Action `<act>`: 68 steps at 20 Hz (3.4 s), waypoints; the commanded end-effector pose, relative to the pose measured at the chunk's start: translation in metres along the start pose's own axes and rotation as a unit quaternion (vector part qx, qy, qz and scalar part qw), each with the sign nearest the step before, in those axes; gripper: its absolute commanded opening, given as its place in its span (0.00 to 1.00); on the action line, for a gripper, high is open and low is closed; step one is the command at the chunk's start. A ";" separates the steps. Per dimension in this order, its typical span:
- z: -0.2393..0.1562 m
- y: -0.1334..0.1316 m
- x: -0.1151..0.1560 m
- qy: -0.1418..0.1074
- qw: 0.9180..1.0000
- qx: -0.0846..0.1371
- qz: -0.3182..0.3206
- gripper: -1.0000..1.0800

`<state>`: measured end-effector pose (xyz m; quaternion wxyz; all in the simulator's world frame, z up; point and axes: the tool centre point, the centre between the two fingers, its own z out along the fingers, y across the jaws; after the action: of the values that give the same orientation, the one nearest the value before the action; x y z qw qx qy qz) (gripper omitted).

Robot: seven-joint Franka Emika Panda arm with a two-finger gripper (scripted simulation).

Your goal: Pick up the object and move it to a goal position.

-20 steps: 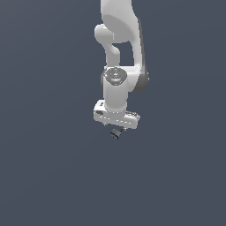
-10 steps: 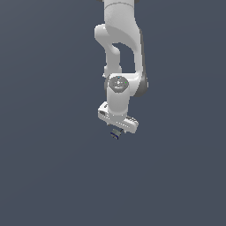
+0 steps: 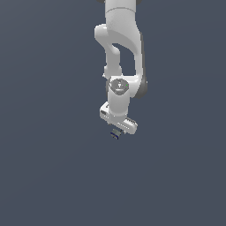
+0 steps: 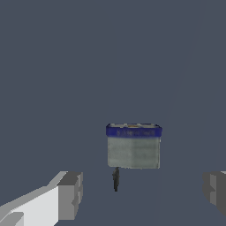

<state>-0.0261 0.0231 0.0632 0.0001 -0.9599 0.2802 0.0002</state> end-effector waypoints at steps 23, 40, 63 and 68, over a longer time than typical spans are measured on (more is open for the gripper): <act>0.051 0.000 0.000 0.000 1.000 0.000 0.002 0.00; 0.045 -0.008 0.016 0.000 1.000 0.000 0.002 0.00; 0.013 -0.054 0.121 0.000 1.000 0.000 0.002 0.00; 0.010 -0.060 0.132 0.000 1.000 0.000 0.002 0.00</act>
<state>0.1136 0.0027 0.0518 -0.0002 -0.9593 0.2824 0.0001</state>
